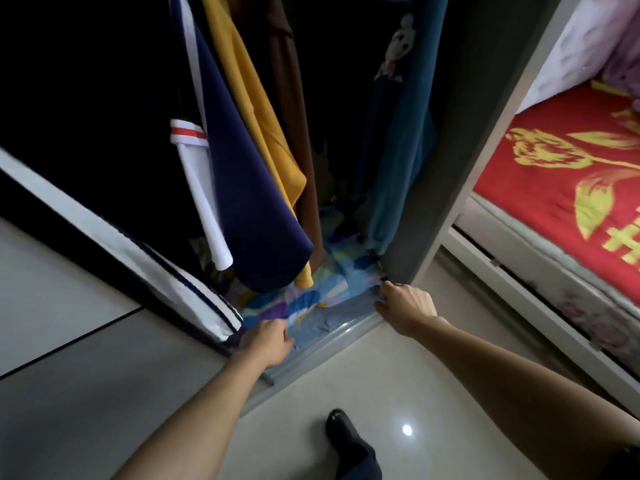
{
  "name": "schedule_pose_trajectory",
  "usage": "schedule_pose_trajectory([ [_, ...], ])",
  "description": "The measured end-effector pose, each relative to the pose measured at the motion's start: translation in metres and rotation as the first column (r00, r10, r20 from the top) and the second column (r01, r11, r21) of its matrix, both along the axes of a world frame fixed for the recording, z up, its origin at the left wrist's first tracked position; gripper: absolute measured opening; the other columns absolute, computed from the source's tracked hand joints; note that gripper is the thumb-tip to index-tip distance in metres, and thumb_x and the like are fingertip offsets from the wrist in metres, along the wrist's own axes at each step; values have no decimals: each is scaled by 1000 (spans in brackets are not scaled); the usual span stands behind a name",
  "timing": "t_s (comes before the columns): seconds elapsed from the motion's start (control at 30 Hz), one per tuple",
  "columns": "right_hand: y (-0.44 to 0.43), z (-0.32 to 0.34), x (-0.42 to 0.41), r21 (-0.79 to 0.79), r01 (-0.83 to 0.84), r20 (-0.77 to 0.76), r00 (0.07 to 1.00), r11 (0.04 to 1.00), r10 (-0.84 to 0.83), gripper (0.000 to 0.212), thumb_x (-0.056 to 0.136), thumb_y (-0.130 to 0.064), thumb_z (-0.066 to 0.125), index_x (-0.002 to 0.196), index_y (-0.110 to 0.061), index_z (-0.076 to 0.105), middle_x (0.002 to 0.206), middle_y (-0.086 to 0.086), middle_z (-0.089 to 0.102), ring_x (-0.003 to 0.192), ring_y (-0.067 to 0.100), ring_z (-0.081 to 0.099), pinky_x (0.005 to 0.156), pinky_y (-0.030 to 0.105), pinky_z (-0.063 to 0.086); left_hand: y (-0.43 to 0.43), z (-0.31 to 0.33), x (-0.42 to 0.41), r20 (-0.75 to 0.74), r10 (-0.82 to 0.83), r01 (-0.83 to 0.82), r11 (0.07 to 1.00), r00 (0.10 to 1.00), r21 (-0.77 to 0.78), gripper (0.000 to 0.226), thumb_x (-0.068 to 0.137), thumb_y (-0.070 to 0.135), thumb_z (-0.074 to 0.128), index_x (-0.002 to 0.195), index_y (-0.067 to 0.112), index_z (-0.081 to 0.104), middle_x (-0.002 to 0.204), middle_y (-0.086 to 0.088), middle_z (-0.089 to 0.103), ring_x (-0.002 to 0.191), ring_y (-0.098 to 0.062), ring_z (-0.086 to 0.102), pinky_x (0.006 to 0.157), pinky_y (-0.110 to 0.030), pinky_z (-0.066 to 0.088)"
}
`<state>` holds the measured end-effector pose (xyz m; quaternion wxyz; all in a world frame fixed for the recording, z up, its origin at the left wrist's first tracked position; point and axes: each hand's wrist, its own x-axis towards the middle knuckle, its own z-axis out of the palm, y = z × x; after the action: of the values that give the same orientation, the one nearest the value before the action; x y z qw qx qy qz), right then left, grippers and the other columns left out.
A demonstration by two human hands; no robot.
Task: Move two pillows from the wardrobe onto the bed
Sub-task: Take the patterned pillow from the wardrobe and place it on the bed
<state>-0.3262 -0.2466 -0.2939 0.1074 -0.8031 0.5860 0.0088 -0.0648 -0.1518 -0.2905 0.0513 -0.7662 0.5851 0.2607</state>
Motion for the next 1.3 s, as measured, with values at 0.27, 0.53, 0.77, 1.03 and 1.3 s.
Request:
schedule_pose_trajectory([
  [0.27,-108,-113,6,73,-61,1,998,995,61,31,89,-42,48,106,-17,54,105,9,69,91,34,64,71,38,50,-87,-114,-9,-57,137,-131,987,989,91,17,85,30,57,89,14,62,105,-15,67,99,-32,61,79,-36,50],
  [0.53,-197,-282,38,130,-201,-11,979,971,204,35,91,-41,48,114,-16,50,112,11,62,98,33,61,76,40,50,-149,-281,1,-59,279,-273,958,959,90,15,84,24,59,91,13,64,104,-14,69,98,-29,63,76,-34,49],
  [0.77,-275,-423,85,20,-329,-23,944,944,329,40,91,-40,49,121,-12,47,116,16,56,107,35,56,82,43,48,-202,-415,50,-12,321,-321,943,947,-87,20,87,27,57,76,10,58,92,-18,68,88,-35,64,69,-36,49],
  [1.03,-360,-516,140,-100,-467,98,874,878,476,64,80,-61,56,129,-23,42,134,9,47,121,32,44,95,45,37,-265,-517,126,103,315,-230,845,943,-482,37,90,35,59,110,5,62,111,-23,62,106,-37,57,90,-42,48],
  [1.3,-412,-573,185,-114,-399,278,866,910,415,104,70,-69,62,148,-18,16,154,14,21,140,32,21,113,49,22,-301,-580,171,273,331,-129,816,903,-563,79,69,67,30,124,19,60,128,-16,57,120,-35,49,98,-44,38],
])
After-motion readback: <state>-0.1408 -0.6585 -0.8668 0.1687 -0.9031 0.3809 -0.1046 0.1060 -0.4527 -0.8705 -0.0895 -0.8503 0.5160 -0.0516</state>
